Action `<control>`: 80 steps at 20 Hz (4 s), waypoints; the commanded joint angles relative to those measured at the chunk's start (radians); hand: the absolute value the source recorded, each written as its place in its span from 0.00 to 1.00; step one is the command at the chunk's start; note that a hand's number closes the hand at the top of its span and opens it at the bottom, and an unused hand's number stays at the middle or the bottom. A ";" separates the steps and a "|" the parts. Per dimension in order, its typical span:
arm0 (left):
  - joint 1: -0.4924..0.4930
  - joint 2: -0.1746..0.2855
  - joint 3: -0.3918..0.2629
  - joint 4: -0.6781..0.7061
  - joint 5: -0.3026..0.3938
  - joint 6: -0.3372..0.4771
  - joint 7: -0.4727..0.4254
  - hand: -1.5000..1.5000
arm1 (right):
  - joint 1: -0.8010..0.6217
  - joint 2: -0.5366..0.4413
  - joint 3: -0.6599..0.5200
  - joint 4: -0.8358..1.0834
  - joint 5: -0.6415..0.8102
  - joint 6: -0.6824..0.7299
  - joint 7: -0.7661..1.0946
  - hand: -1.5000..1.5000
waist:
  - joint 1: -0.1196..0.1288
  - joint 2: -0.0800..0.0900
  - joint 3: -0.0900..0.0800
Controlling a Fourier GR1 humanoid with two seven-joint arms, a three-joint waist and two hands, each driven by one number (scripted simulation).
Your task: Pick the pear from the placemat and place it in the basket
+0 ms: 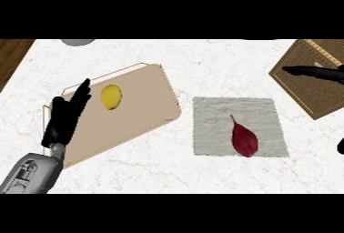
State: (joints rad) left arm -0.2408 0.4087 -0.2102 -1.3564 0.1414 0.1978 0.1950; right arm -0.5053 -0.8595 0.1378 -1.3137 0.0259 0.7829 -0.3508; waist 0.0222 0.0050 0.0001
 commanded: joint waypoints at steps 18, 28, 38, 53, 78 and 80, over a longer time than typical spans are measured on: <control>0.050 -0.038 0.087 -0.071 -0.060 -0.056 0.047 0.50 | -0.052 0.101 0.019 0.195 0.185 -0.021 -0.159 0.00 | -0.013 -0.005 0.000; -0.006 -0.083 0.121 0.027 -0.099 -0.091 0.011 0.50 | -0.026 0.259 0.098 0.261 0.318 -0.125 -0.190 0.00 | -0.016 -0.003 0.000; 0.034 -0.130 0.140 0.006 -0.155 -0.104 -0.012 0.50 | -0.034 0.385 0.093 0.348 0.429 -0.219 -0.217 0.00 | -0.015 -0.003 0.000; 0.046 -0.156 0.199 -0.018 -0.203 -0.147 0.001 0.50 | 0.020 0.437 0.086 0.391 0.555 -0.232 -0.268 0.00 | -0.017 -0.003 0.000; -0.005 -0.190 0.252 -0.055 -0.253 -0.190 0.091 0.50 | -0.002 0.556 0.085 0.478 0.776 -0.482 -0.395 1.00 | -0.015 -0.004 0.000; -0.020 -0.183 0.270 -0.022 -0.235 -0.210 0.071 0.50 | 0.039 0.527 0.090 0.400 0.814 -0.511 -0.310 1.00 | -0.022 -0.005 0.000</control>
State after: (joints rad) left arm -0.2422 0.2218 0.0480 -1.3830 -0.1019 0.0012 0.2520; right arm -0.4850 -0.3277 0.2225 -0.9027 0.7795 0.3529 -0.6860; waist 0.0035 -0.0022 -0.0028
